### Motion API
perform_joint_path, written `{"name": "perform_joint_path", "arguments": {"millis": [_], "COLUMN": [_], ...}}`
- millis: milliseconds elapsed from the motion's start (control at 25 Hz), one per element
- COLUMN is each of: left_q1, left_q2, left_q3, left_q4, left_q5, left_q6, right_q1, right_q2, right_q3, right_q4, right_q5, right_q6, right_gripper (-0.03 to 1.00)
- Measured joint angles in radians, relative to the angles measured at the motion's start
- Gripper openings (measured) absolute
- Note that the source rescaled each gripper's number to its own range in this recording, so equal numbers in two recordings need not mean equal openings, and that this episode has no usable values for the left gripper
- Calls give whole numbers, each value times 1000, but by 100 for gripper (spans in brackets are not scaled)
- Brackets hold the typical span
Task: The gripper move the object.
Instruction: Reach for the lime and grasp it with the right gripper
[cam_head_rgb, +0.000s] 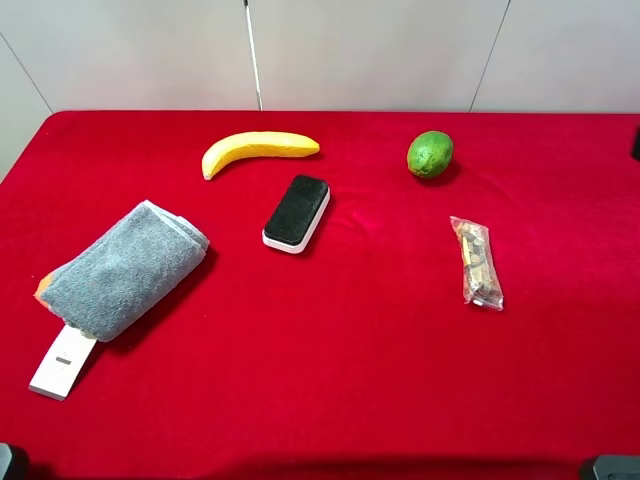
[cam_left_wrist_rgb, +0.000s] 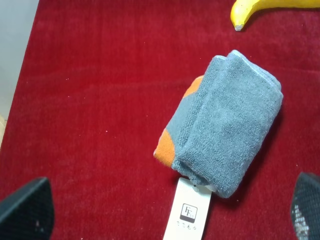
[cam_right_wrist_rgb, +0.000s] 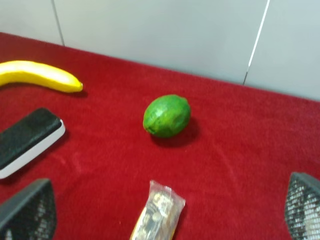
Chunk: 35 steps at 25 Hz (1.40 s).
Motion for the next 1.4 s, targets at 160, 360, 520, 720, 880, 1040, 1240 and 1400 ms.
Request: {"name": "perform_joint_path", "arguments": {"millis": [160,360,520,720,880,1040,1240,1400], "left_q1": [0,0,0,0,0,0,0,0], "left_q2": [0,0,0,0,0,0,0,0], "left_q3": [0,0,0,0,0,0,0,0], "left_q4": [0,0,0,0,0,0,0,0], "left_q5": [0,0,0,0,0,0,0,0], "left_q6": [0,0,0,0,0,0,0,0], "right_q1": [0,0,0,0,0,0,0,0], "right_q2": [92,216,326,459,559,655,775,866], "right_q3": [0,-7,-69,-165,-229,-298,-430,-541], "right_q4": [0,0,0,0,8,30,91,101], "right_q5": [-100,-222,-248,-251,-251,-225,-127,-35], "right_q6": [0,0,-5,-19,-20,-20,-21,-22], "right_gripper": [100,100,100,100,100,100,100,100]}}
